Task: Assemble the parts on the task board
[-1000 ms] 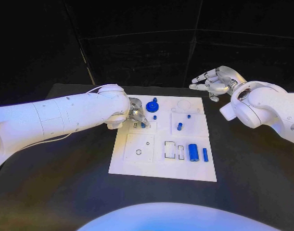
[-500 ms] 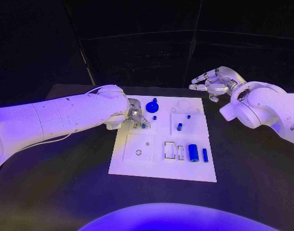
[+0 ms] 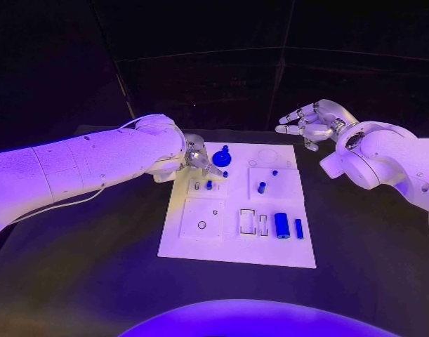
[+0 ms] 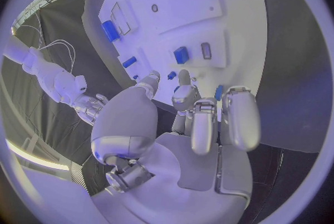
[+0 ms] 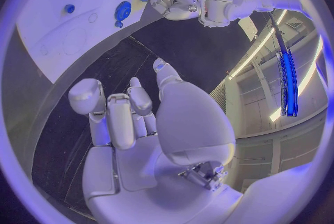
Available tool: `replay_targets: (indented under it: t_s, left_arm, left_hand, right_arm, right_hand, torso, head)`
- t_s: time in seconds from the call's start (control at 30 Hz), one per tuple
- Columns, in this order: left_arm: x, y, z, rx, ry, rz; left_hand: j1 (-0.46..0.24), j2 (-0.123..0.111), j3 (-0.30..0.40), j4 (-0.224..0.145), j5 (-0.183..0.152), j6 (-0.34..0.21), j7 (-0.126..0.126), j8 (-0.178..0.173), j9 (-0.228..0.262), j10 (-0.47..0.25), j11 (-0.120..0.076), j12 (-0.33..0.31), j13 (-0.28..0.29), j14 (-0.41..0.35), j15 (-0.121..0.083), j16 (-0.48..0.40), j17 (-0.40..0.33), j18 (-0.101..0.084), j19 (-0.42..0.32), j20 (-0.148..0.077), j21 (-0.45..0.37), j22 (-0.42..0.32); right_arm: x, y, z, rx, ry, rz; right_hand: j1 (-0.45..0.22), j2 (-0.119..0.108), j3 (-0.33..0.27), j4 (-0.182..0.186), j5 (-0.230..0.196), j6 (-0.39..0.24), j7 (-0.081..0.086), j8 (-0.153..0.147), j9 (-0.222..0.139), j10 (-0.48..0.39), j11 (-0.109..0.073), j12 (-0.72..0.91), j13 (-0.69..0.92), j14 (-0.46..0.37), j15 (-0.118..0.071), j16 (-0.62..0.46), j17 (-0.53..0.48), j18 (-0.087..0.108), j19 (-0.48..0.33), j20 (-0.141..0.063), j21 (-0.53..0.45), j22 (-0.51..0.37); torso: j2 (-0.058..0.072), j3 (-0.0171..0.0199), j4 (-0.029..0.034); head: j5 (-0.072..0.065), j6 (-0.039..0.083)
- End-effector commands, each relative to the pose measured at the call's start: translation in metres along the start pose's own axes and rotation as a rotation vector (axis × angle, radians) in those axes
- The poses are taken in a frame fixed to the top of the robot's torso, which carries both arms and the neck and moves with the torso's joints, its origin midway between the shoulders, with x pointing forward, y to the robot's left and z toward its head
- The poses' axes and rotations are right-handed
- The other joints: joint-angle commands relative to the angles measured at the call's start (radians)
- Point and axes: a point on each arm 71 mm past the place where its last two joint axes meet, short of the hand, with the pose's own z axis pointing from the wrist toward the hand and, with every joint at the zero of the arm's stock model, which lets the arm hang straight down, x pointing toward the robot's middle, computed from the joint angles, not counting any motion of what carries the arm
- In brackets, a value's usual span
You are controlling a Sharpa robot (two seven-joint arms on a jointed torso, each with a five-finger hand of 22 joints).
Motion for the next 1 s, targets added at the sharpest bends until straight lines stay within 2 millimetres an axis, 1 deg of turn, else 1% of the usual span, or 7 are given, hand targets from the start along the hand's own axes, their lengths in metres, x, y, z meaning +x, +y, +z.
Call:
replay_targets:
  t_s: [0.03, 0.17, 0.23, 0.3, 0.43, 0.6, 1.0]
  left_arm:
    - [-0.013, 0.000, -0.004, 0.002, -0.051, -0.024]
    - [-0.026, 0.003, -0.005, -0.008, -0.077, -0.036]
    - [-0.033, 0.007, -0.004, -0.021, -0.085, -0.040]
    - [-0.038, 0.011, -0.001, -0.035, -0.087, -0.042]
    - [-0.045, 0.016, 0.005, -0.062, -0.080, -0.040]
    - [-0.051, 0.023, 0.014, -0.102, -0.070, -0.042]
    - [-0.054, 0.035, 0.028, -0.164, -0.048, -0.048]
  left_hand:
    - [0.020, 0.004, -0.022, 0.004, -0.004, -0.018, 0.006, -0.006, -0.001, -0.013, 0.004, -0.006, -0.010, 0.104, -0.004, 0.003, 0.263, -0.005, -0.002, -0.004, -0.011, -0.012]
    - [0.043, 0.013, -0.056, 0.011, -0.004, -0.048, 0.019, -0.039, -0.017, -0.021, 0.015, -0.010, -0.019, 0.104, 0.004, 0.003, 0.263, -0.006, -0.002, 0.004, -0.013, -0.013]
    - [0.058, 0.020, -0.075, 0.014, -0.004, -0.066, 0.029, -0.070, -0.036, -0.023, 0.025, -0.010, -0.021, 0.104, 0.011, 0.003, 0.263, -0.006, -0.002, 0.009, -0.014, -0.013]
    - [0.071, 0.027, -0.094, 0.018, -0.004, -0.065, 0.036, -0.092, -0.054, -0.024, 0.031, -0.009, -0.022, 0.104, 0.017, 0.003, 0.263, -0.006, -0.001, 0.015, -0.014, -0.012]
    - [0.089, 0.037, -0.119, 0.021, -0.004, -0.057, 0.041, -0.113, -0.074, -0.026, 0.035, -0.008, -0.024, 0.104, 0.022, 0.003, 0.263, -0.005, -0.002, 0.020, -0.014, -0.012]
    - [0.100, 0.044, -0.131, 0.022, -0.003, -0.050, 0.042, -0.121, -0.083, -0.026, 0.036, -0.007, -0.023, 0.104, 0.023, 0.003, 0.263, -0.005, -0.001, 0.022, -0.014, -0.010]
    - [0.109, 0.051, -0.139, 0.022, -0.003, -0.042, 0.042, -0.124, -0.088, -0.028, 0.036, -0.006, -0.024, 0.104, 0.023, 0.003, 0.263, -0.006, -0.001, 0.023, -0.013, -0.009]
  right_arm:
    - [0.000, 0.002, 0.001, -0.011, 0.000, -0.002]
    - [0.000, 0.002, 0.001, -0.011, 0.001, -0.003]
    - [0.000, 0.002, 0.002, -0.011, 0.001, -0.004]
    - [0.001, 0.002, 0.002, -0.011, 0.002, -0.004]
    - [0.001, 0.002, 0.002, -0.011, 0.003, -0.004]
    - [0.002, 0.003, 0.002, -0.012, 0.005, -0.005]
    - [0.004, 0.004, 0.004, -0.016, 0.010, -0.005]
  right_hand:
    - [-0.006, 0.004, -0.004, -0.001, -0.002, -0.009, 0.001, 0.007, -0.001, -0.006, 0.002, -0.003, -0.001, 0.039, -0.006, -0.004, -0.001, 0.013, -0.005, 0.001, -0.003, -0.001]
    - [-0.006, 0.004, -0.004, -0.001, -0.002, -0.009, 0.001, 0.007, -0.001, -0.006, 0.002, -0.003, -0.001, 0.039, -0.006, -0.004, -0.001, 0.013, -0.005, 0.001, -0.003, -0.001]
    - [-0.007, 0.004, -0.006, 0.000, -0.003, -0.010, 0.001, 0.007, -0.002, -0.007, 0.002, -0.004, -0.002, 0.039, -0.005, -0.004, 0.000, 0.013, -0.005, 0.001, -0.003, -0.001]
    - [-0.007, 0.004, -0.006, 0.000, -0.003, -0.010, 0.001, 0.007, -0.002, -0.007, 0.002, -0.004, -0.002, 0.039, -0.005, -0.004, 0.000, 0.013, -0.005, 0.001, -0.003, -0.001]
    - [-0.007, 0.004, -0.006, 0.000, -0.003, -0.010, 0.001, 0.007, -0.002, -0.007, 0.002, -0.004, -0.002, 0.039, -0.005, -0.004, 0.000, 0.013, -0.005, 0.001, -0.003, -0.001]
    - [-0.007, 0.004, -0.006, 0.000, -0.003, -0.010, 0.001, 0.007, -0.002, -0.007, 0.002, -0.004, -0.002, 0.039, -0.005, -0.004, 0.000, 0.013, -0.005, 0.001, -0.003, -0.001]
    - [-0.006, 0.005, -0.006, 0.001, -0.002, -0.010, 0.001, 0.007, -0.002, -0.008, 0.002, -0.004, -0.004, 0.039, -0.005, -0.005, -0.001, 0.013, -0.006, 0.001, -0.005, -0.003]
  torso:
    - [0.000, 0.0025, 0.0004]
    - [0.000, 0.0016, 0.0007]
    - [0.000, 0.0009, 0.0001]
    - [0.000, 0.0010, -0.0005]
    - [0.001, 0.0003, -0.0018]
    - [0.001, -0.0009, -0.0027]
    - [0.002, -0.0007, 0.0002]
  head:
    - [0.001, 0.008]
    - [0.002, 0.011]
    - [0.003, 0.013]
    - [0.004, 0.013]
    - [0.005, 0.013]
    - [0.006, 0.012]
    - [0.006, 0.007]
